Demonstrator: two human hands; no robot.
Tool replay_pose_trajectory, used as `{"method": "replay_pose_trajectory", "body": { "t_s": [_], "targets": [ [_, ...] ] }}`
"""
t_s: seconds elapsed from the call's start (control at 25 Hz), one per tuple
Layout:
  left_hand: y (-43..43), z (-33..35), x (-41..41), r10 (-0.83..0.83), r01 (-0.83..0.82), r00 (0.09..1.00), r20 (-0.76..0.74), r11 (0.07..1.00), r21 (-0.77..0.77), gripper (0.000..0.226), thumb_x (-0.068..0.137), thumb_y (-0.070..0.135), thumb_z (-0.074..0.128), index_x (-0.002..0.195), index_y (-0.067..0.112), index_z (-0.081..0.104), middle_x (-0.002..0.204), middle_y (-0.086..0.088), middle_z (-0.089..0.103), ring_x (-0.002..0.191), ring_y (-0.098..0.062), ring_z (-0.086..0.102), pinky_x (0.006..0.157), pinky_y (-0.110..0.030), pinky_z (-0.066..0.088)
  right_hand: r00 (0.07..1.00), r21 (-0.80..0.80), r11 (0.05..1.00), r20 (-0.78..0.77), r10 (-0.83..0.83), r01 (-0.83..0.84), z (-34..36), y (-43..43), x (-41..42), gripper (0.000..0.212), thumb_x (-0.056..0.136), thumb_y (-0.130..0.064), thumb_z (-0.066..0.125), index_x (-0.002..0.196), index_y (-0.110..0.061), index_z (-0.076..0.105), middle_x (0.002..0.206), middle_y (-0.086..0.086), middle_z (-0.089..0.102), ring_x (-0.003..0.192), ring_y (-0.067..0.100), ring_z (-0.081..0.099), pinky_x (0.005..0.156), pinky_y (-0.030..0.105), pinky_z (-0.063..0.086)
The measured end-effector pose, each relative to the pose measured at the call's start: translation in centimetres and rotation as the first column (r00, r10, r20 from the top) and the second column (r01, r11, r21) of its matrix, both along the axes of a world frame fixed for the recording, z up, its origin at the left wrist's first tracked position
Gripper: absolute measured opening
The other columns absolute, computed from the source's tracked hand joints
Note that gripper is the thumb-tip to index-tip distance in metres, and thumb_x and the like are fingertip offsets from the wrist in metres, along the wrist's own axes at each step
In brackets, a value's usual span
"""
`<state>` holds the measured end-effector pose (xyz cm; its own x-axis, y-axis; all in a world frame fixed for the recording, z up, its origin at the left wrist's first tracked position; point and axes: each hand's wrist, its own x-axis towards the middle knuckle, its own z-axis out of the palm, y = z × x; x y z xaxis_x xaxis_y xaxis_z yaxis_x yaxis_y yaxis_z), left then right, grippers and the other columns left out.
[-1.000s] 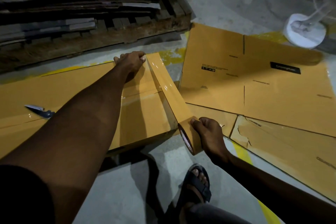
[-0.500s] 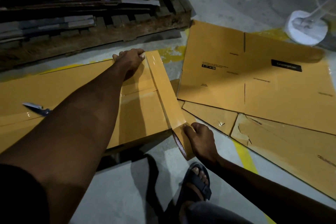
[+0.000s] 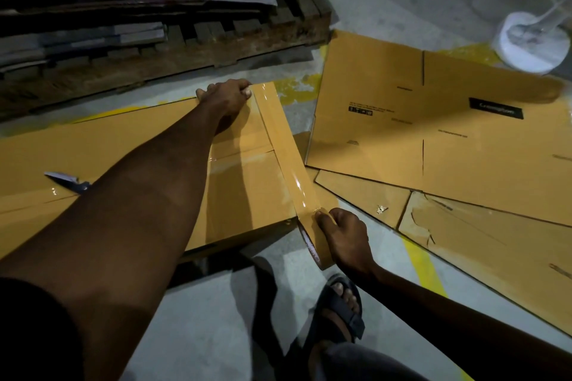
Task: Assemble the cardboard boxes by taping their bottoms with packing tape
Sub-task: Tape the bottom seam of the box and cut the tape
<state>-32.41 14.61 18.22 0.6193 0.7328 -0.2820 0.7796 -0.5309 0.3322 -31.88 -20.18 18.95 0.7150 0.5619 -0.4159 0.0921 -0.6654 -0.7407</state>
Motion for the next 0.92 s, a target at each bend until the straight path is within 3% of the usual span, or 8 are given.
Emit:
{"method": "replay_pose_trajectory", "body": {
  "t_s": [0.2,0.28,0.36,0.48,0.6,0.68,0.84,0.92],
  "targets": [
    [-0.4,-0.1,-0.5,-0.031,0.034,0.999,-0.044,0.996,0.084,0.043,0.102,0.047,0.030,0.145,0.043,0.033,0.150,-0.018,0.028,0.132,-0.040,0.028,0.105,-0.052,0.022,1.000,-0.035,0.999,0.013,-0.017,0.017,-0.2,0.1,0.1,0.023,0.093,-0.032,0.062,0.087,-0.011,0.054,0.074,-0.001,0.054,0.067,0.011,0.050,0.057,0.025,0.036],
    [-1.1,-0.1,-0.8,0.003,0.010,0.996,-0.091,0.989,0.145,0.050,0.102,0.048,0.028,0.151,0.039,0.020,0.156,-0.020,0.014,0.142,-0.045,0.012,0.112,-0.058,0.011,0.993,-0.022,0.999,0.114,0.033,-0.031,0.0,0.6,0.7,0.035,0.083,-0.037,0.068,0.104,-0.017,0.049,0.093,0.001,0.053,0.082,0.016,0.051,0.064,0.029,0.039],
    [-2.4,0.1,-1.2,0.050,-0.024,0.992,-0.118,0.976,0.218,0.055,0.102,0.045,0.027,0.153,0.029,0.014,0.158,-0.021,0.010,0.144,-0.047,0.002,0.115,-0.062,0.003,0.924,-0.122,0.973,0.309,0.226,-0.197,0.4,1.2,1.2,0.054,0.074,-0.047,0.061,0.120,-0.021,0.046,0.113,0.004,0.048,0.102,0.020,0.046,0.079,0.036,0.044],
    [-6.3,0.3,-3.5,-0.074,0.118,0.986,-0.148,0.941,0.316,0.055,0.103,0.038,0.023,0.154,0.019,0.011,0.160,-0.020,0.007,0.145,-0.046,0.000,0.114,-0.064,0.001,0.683,-0.321,0.847,0.502,0.531,-0.424,1.1,2.8,0.9,0.065,0.083,-0.042,0.053,0.143,-0.023,0.037,0.146,0.011,0.035,0.130,0.032,0.035,0.099,0.052,0.040],
    [-10.4,0.1,-7.5,-0.187,0.230,0.970,-0.157,0.915,0.332,0.058,0.102,0.041,0.019,0.154,0.018,0.005,0.161,-0.014,0.000,0.146,-0.041,-0.003,0.115,-0.061,-0.002,0.296,-0.574,0.546,0.475,0.829,-0.610,0.7,4.2,0.9,0.067,0.096,-0.048,0.025,0.156,-0.021,0.014,0.165,0.004,0.006,0.150,0.035,0.007,0.112,0.065,0.014],
    [-12.3,0.2,-10.3,-0.232,0.273,0.959,-0.161,0.909,0.315,0.060,0.102,0.043,0.018,0.155,0.017,0.006,0.162,-0.012,0.000,0.147,-0.039,0.000,0.116,-0.060,-0.001,0.185,-0.663,0.440,0.420,0.888,-0.606,0.6,5.1,1.1,0.077,0.094,-0.059,0.003,0.158,-0.016,0.007,0.165,0.004,0.000,0.151,0.035,-0.001,0.112,0.067,0.001],
    [-13.4,1.0,-14.5,-0.301,0.354,0.932,-0.201,0.873,0.335,0.063,0.100,0.045,0.023,0.154,0.016,0.009,0.162,-0.011,0.004,0.148,-0.036,0.001,0.116,-0.057,-0.004,0.211,-0.653,0.412,0.366,0.906,-0.635,1.2,8.2,-0.4,0.098,0.081,-0.068,-0.026,0.157,-0.013,0.000,0.164,0.015,-0.006,0.151,0.035,-0.003,0.115,0.063,-0.002],
    [-12.2,1.7,-16.3,-0.289,0.341,0.938,-0.191,0.867,0.364,0.064,0.099,0.044,0.027,0.154,0.017,0.009,0.161,-0.012,0.006,0.147,-0.036,0.003,0.116,-0.058,-0.004,0.263,-0.612,0.442,0.364,0.894,-0.655,1.1,10.4,-0.8,0.093,0.083,-0.070,-0.019,0.157,-0.014,-0.007,0.162,0.020,-0.012,0.150,0.036,-0.007,0.118,0.057,0.000]
  ]
}}
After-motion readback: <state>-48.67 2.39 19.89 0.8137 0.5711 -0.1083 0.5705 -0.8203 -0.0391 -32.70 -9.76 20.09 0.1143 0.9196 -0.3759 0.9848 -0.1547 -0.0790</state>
